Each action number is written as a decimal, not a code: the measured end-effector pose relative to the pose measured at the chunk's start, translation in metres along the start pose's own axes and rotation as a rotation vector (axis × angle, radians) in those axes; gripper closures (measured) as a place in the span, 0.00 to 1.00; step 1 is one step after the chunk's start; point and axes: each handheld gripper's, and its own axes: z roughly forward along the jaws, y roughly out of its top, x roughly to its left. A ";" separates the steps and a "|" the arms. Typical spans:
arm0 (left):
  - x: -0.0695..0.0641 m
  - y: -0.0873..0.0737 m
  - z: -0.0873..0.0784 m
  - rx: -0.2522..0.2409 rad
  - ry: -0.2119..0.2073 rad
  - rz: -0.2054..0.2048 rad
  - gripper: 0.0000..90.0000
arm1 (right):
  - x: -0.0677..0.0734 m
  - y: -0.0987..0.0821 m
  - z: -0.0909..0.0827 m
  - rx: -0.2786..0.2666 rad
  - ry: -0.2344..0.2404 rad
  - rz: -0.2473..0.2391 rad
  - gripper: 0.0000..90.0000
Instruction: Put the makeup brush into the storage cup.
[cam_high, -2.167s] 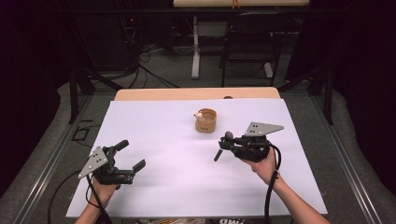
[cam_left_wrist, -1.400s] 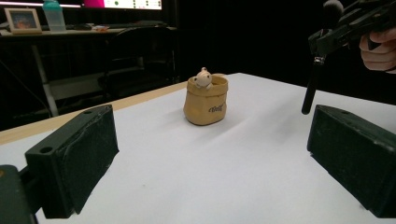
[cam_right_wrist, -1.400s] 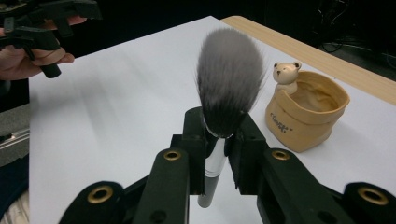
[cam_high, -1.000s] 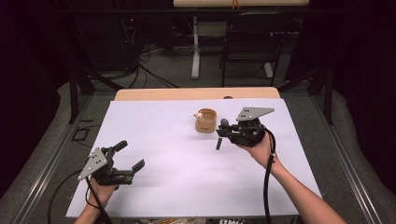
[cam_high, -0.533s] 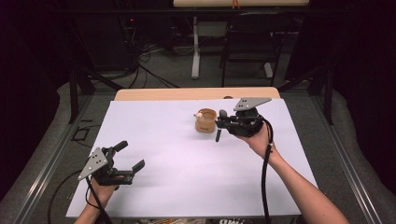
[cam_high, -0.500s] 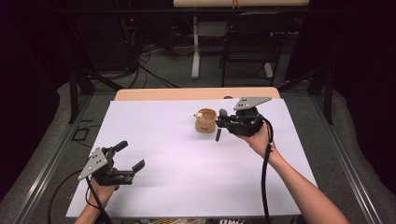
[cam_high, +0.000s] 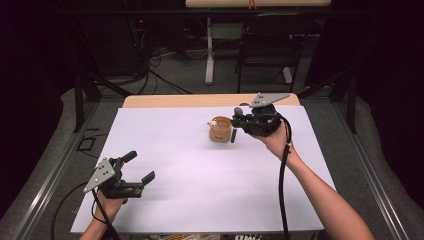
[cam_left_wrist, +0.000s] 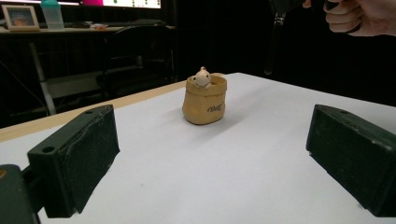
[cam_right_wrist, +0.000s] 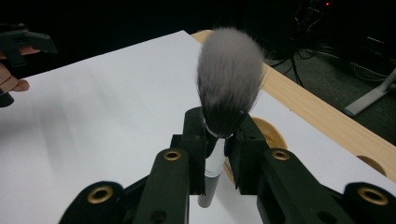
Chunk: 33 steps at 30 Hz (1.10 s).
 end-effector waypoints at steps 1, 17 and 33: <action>0.000 0.000 0.000 0.000 0.000 0.001 0.03 | -0.001 0.001 0.000 -0.002 -0.002 0.000 0.87; 0.000 0.000 0.000 0.001 -0.002 -0.006 0.03 | -0.014 0.016 0.007 -0.007 -0.028 0.012 0.87; 0.000 0.000 0.000 0.005 -0.004 -0.013 0.03 | -0.029 0.026 0.021 -0.001 -0.049 0.021 0.87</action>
